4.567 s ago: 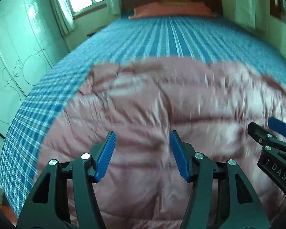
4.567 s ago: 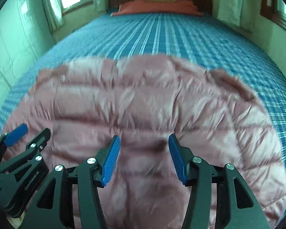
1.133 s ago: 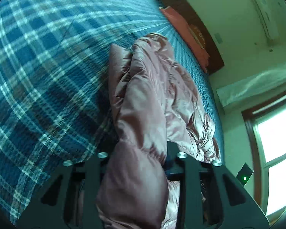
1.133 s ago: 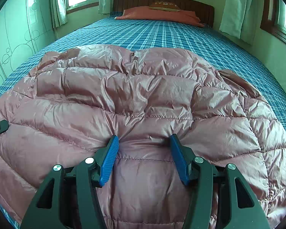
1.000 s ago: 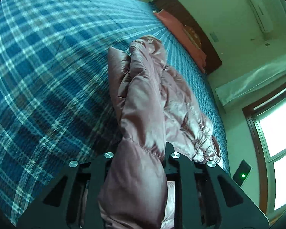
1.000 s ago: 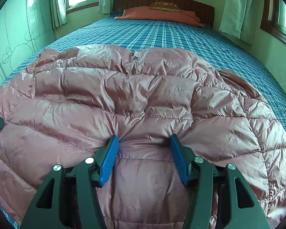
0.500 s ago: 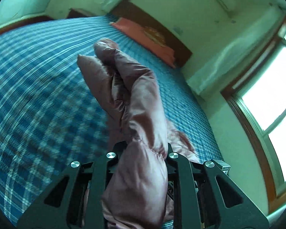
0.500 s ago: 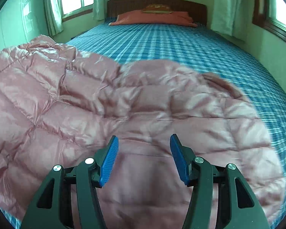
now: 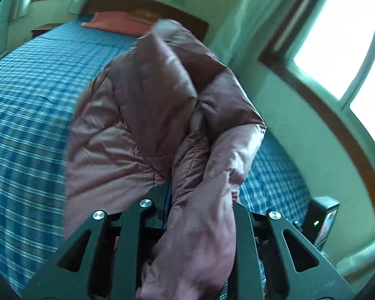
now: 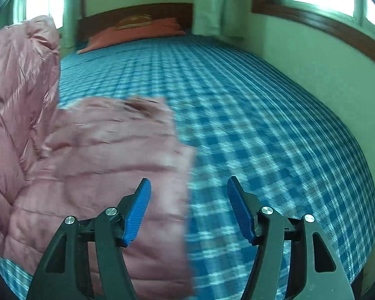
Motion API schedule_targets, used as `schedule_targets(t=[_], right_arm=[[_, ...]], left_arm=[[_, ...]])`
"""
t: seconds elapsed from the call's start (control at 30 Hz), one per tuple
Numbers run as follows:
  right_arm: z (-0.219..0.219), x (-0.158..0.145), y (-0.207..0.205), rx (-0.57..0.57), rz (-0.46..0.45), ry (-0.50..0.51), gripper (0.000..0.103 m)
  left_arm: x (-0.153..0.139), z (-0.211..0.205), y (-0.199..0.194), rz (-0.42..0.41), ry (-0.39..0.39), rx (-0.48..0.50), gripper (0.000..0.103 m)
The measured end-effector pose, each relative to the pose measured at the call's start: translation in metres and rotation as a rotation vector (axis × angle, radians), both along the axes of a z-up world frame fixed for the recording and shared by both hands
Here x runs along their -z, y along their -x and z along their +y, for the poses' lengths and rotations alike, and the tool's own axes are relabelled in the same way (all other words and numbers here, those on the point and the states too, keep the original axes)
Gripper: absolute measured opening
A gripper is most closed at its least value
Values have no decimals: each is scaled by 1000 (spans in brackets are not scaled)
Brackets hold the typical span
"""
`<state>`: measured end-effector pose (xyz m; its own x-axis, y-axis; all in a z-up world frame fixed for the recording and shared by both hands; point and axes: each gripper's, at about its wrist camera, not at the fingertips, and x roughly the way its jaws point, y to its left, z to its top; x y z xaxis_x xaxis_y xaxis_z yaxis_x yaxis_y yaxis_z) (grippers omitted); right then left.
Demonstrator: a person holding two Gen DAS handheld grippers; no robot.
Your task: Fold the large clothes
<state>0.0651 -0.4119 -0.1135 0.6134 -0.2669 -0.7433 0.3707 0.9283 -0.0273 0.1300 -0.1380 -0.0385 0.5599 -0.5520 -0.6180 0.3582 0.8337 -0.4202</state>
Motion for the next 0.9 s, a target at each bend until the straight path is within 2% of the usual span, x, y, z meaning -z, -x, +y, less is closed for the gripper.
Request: schedule_targets(t=[0.23, 0.37, 0.57, 0.8, 0.9], right_arm=[[-33, 29, 19, 76, 54, -56, 63], [-39, 42, 23, 82, 72, -102, 63], [-40, 46, 21, 81, 81, -129, 63], [-40, 50, 22, 89, 83, -123, 63], [-40, 50, 22, 94, 82, -123, 63]], left_arm=[[69, -58, -4, 114, -114, 48, 19], [90, -75, 0, 76, -166, 55, 19], [101, -84, -2, 47, -199, 59, 19], [101, -87, 0, 20, -214, 63, 19], [102, -94, 5, -11, -243, 70, 19]])
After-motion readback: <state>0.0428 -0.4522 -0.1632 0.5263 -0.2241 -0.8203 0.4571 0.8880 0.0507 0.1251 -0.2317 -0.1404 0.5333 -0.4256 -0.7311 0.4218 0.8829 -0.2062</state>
